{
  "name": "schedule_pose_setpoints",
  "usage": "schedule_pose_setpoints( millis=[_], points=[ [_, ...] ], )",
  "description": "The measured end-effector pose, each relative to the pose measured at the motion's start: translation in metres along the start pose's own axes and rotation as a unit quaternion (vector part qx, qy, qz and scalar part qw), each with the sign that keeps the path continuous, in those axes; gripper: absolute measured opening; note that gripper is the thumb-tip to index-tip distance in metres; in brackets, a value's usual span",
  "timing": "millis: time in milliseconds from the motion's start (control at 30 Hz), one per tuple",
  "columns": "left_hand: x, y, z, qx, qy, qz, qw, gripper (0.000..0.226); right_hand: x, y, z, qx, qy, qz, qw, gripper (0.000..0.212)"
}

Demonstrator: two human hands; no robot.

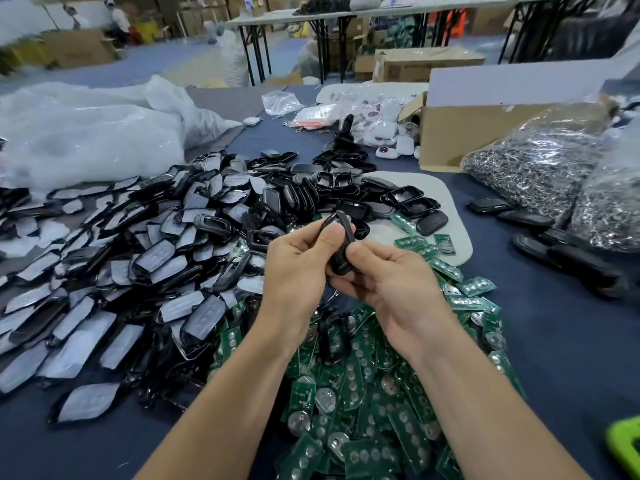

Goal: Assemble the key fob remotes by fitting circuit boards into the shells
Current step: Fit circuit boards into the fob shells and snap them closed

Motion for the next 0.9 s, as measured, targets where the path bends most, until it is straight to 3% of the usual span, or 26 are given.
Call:
schedule_pose_setpoints(
  millis=[200,333,467,533,567,633,667,767,833,900],
  points=[
    [-0.002,-0.001,0.004,0.014,-0.024,-0.002,1.000,0.029,0.001,0.003,0.002,-0.084,0.026,0.018,0.996,0.018],
    [-0.002,-0.001,0.004,0.043,0.003,0.018,0.999,0.031,0.001,0.007,0.008,-0.154,0.029,0.040,0.987,0.016],
    [-0.002,0.000,0.005,0.035,-0.002,0.038,0.999,0.053,0.004,0.007,0.013,-0.238,0.042,0.032,0.970,0.012],
    [-0.001,-0.002,0.009,0.045,-0.025,0.019,0.998,0.054,0.004,0.012,0.017,-0.149,0.047,0.020,0.987,0.012],
    [0.000,-0.002,0.012,0.044,-0.039,0.009,0.998,0.053,0.005,0.017,0.020,-0.030,0.051,0.018,0.998,0.014],
    [0.002,-0.003,0.019,0.034,-0.068,0.002,0.997,0.046,0.006,0.028,0.030,0.153,0.067,0.045,0.985,0.031],
    [0.004,-0.004,0.022,0.033,-0.086,-0.002,0.996,0.043,0.007,0.031,0.033,0.155,0.061,0.060,0.984,0.038],
    [0.007,-0.005,0.032,0.053,-0.141,-0.016,0.988,0.033,0.012,0.024,0.042,-0.030,-0.059,0.082,0.994,0.028],
    [0.009,-0.005,0.038,0.071,-0.171,-0.025,0.982,0.028,0.010,0.023,0.044,-0.208,-0.146,0.109,0.961,0.028],
    [0.011,-0.004,0.043,0.082,-0.191,-0.032,0.978,0.024,0.008,0.026,0.036,-0.358,-0.168,0.156,0.905,0.031]
  ],
)
Point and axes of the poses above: each hand's wrist, its own x-axis towards the middle knuckle, its own z-axis out of the back of the hand, y = z × x, the point moved 6 cm from there along x, towards the middle knuckle, and after that the axes turned 5 degrees about -z, right-handed, at the moved point
